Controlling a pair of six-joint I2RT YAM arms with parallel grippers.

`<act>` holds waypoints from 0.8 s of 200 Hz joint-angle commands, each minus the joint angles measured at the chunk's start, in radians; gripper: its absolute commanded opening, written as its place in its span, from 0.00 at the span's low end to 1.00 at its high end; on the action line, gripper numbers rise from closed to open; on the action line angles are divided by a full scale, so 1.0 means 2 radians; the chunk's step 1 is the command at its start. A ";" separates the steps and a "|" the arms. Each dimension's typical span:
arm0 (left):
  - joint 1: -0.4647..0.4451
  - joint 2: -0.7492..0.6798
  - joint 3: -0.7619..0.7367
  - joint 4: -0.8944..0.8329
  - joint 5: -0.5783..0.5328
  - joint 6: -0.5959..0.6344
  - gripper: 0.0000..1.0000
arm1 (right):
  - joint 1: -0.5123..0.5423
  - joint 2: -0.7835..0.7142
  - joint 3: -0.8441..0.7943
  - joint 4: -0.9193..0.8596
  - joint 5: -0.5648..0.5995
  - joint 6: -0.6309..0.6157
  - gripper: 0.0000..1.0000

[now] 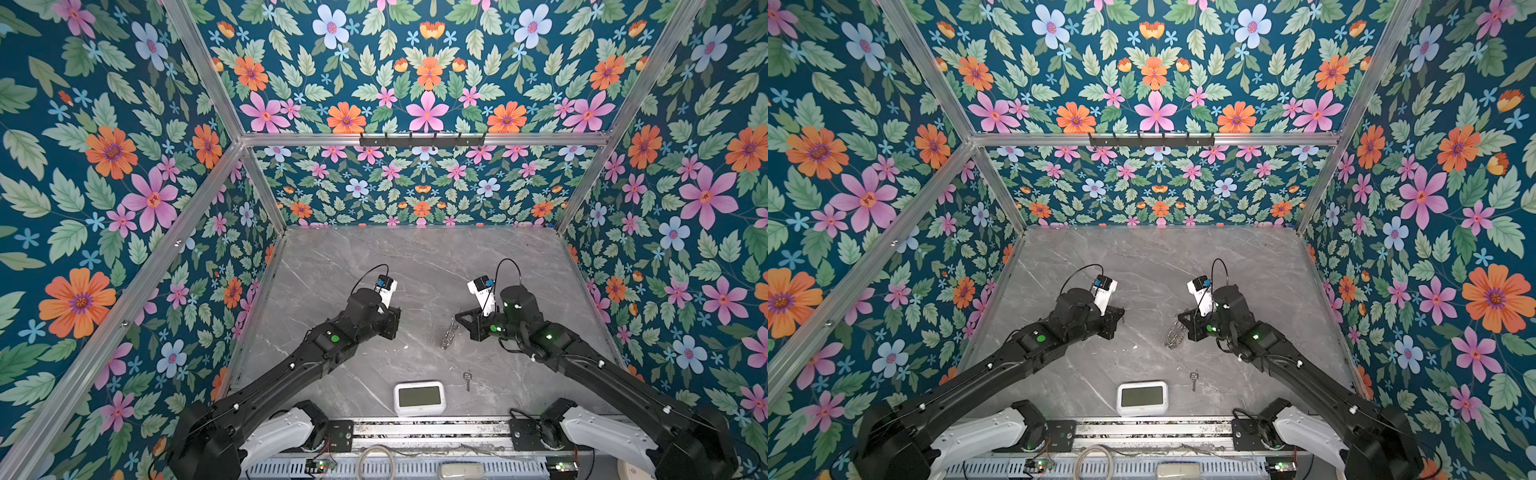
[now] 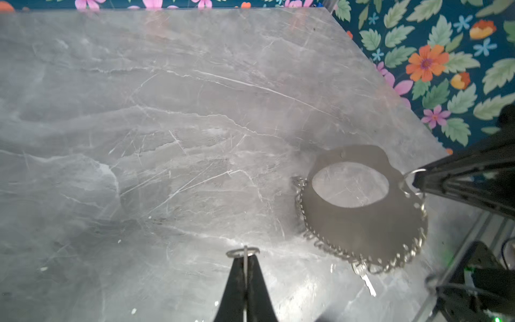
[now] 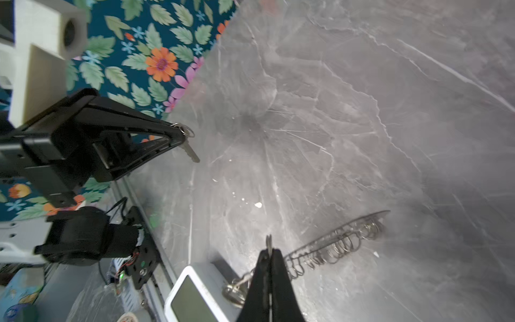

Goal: Remove the keys from the keyring

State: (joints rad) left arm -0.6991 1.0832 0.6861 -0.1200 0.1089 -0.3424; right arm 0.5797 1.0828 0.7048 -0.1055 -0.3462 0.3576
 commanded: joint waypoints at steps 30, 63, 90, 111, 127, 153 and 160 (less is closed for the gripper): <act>0.027 0.049 -0.085 0.150 0.024 -0.086 0.00 | 0.011 0.106 0.029 0.040 0.045 0.027 0.00; 0.050 0.067 -0.106 0.180 0.034 -0.104 0.25 | 0.017 0.156 0.054 0.066 0.031 0.033 0.32; 0.058 0.044 -0.103 0.164 0.019 -0.103 0.41 | 0.016 0.147 0.069 0.084 0.030 0.039 0.82; 0.064 0.015 -0.089 0.133 0.010 -0.095 0.65 | 0.017 0.117 0.073 0.084 0.047 0.033 0.86; 0.065 -0.014 -0.073 0.110 0.000 -0.089 1.00 | 0.016 0.077 0.060 0.094 0.075 0.030 0.86; 0.065 -0.055 -0.035 0.078 -0.048 -0.073 1.00 | 0.016 0.014 0.044 0.087 0.160 0.015 0.87; 0.065 -0.066 -0.027 0.077 -0.065 -0.064 1.00 | 0.016 -0.001 0.039 0.086 0.184 0.012 0.89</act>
State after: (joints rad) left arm -0.5697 1.0016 0.5846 0.0799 0.0967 -0.5201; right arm 0.6117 1.1587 0.8059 0.0479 -0.1677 0.4141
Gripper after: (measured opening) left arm 0.998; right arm 0.861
